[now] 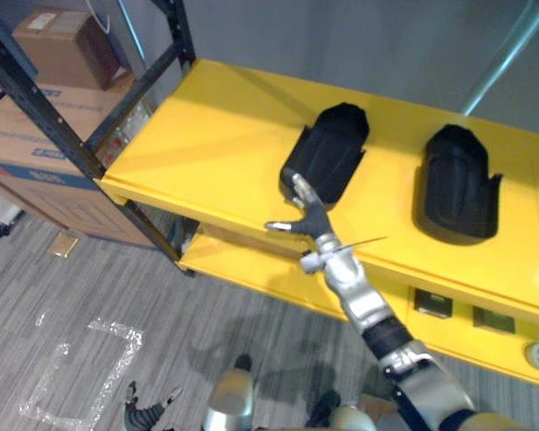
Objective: Walk over and take plastic housings, then place them on the shelf
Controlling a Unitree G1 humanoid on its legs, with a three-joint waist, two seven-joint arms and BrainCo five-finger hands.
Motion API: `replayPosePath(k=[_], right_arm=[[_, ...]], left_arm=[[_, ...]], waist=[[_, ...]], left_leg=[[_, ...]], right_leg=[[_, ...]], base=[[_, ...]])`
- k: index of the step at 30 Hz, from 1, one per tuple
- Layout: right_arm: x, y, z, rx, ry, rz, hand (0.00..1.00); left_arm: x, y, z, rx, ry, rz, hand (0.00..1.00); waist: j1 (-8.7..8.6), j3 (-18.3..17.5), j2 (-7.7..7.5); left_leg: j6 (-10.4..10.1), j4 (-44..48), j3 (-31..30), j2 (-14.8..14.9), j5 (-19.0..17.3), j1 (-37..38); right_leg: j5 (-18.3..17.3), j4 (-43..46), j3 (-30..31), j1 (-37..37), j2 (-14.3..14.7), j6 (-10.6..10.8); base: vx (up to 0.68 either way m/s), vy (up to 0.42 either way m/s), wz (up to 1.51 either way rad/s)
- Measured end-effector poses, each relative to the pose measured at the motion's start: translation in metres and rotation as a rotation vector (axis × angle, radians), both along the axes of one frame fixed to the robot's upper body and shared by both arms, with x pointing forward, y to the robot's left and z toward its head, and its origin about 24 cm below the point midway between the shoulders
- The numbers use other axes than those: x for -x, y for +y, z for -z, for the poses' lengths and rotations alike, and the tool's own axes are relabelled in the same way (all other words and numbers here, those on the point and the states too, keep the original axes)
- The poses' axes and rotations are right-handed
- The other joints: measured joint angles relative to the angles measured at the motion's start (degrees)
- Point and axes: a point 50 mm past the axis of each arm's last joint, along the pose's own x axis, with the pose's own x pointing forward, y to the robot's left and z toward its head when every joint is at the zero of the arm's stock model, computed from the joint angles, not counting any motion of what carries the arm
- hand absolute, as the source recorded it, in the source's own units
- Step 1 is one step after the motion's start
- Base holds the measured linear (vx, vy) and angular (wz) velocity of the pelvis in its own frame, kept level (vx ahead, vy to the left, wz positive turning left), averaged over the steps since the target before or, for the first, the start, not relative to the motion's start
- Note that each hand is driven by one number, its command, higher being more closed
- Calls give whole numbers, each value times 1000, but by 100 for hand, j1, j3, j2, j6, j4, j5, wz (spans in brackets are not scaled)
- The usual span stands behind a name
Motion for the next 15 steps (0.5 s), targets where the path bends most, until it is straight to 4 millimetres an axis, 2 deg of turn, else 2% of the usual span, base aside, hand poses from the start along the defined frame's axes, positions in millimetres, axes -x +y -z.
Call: replayPosePath(k=[5, 10, 15], right_arm=[[-8, -10, -14, -13, -41, 37, 0], [-12, -13, -24, -12, -73, 43, 0], [-12, -16, -26, -6, -83, 45, 0]], left_arm=[[-3, 0, -1, 1, -10, 1, 0], [-5, 0, -2, 14, -26, -18, 0], [-10, -5, -3, 23, -44, 9, 0]], waist=[[-3, 316, 44], [-10, 417, 85], [-14, 426, 101]], left_leg=[[9, 98, 20, 5, -27, -8], [22, 160, 82, -4, -33, -101], [27, 154, 109, -18, -36, -98]], right_leg=[[-66, 171, 47, -38, -45, -48], [-96, 304, 135, -198, -96, -56], [-95, 334, 147, -205, -125, -50]], base=[[-85, 8, -3], [-38, 14, -5], [0, 0, 0]])
